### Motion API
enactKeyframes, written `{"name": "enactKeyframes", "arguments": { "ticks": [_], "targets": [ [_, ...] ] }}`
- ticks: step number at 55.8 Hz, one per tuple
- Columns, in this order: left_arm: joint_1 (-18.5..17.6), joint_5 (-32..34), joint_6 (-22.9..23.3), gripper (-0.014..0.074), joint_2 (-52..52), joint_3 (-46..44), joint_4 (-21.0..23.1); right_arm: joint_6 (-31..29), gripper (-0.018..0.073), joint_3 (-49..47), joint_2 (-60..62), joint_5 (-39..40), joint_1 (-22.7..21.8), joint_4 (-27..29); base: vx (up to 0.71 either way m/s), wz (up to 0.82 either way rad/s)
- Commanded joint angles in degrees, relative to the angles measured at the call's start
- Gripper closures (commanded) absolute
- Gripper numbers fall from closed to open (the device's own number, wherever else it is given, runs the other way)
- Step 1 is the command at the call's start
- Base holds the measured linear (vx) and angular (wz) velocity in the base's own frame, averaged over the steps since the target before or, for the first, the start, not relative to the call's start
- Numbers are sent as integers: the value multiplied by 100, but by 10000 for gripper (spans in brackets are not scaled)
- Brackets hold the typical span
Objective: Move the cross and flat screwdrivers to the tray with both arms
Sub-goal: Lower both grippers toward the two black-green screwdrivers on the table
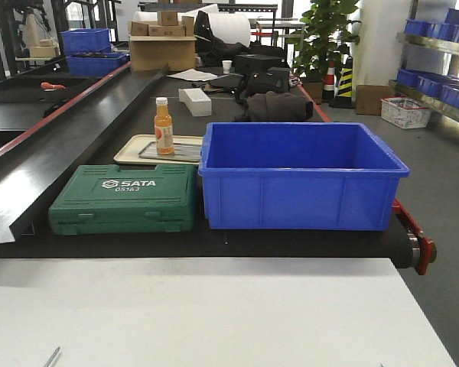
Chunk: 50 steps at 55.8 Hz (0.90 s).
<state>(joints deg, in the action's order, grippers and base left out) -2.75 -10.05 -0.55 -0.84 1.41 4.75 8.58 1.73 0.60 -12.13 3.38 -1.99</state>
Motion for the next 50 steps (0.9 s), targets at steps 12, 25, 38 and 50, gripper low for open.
{"name": "enactKeyframes", "arguments": {
  "ticks": [12,25,38,50],
  "targets": [
    [-15,509,-6,602,7,-141,3,-17,567,44,33,474,-32,-42,0,0],
    [-15,624,-6,602,7,-141,3,-17,567,44,33,474,-32,-42,0,0],
    [-15,1384,-6,602,7,-141,3,-17,567,44,33,480,-32,-42,0,0],
    [-15,1782,55,602,7,-201,7,-17,567,44,33,702,-32,-54,0,0]
  ]
}}
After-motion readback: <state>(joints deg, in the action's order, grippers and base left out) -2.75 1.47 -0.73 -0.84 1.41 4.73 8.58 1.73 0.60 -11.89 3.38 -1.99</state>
